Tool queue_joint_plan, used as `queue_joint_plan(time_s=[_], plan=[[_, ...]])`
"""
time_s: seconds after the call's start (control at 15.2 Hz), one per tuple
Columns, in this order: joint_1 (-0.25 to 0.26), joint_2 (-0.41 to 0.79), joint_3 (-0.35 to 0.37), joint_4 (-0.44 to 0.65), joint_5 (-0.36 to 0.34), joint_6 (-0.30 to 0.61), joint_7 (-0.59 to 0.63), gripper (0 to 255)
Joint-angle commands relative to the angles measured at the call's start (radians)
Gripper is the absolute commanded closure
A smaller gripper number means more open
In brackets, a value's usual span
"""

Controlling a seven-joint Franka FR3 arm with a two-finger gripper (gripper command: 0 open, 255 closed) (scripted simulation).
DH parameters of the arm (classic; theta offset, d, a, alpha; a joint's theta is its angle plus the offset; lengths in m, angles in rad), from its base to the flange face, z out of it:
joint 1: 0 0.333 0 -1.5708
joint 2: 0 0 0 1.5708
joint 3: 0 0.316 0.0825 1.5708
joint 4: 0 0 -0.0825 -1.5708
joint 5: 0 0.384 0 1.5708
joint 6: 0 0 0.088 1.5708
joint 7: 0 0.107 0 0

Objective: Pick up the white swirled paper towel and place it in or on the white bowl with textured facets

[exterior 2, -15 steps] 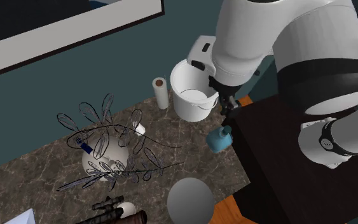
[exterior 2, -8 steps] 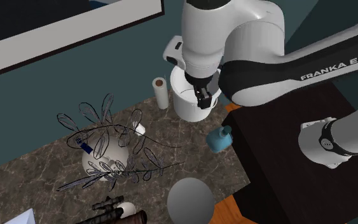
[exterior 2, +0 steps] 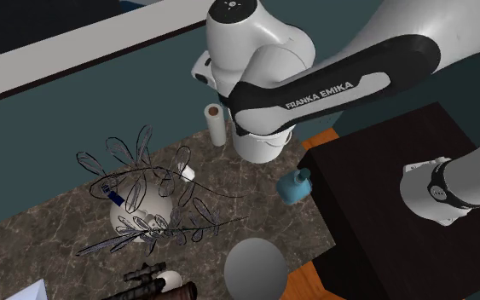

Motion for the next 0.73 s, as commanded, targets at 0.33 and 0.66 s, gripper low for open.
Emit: queue_joint_plan(time_s=[0.33,0.66], plan=[[-0.149,0.269,0.082,0.292,0.137,-0.014,-0.133,0],[-0.2,0.374,0.113,0.403,0.168,-0.013,-0.16,0]])
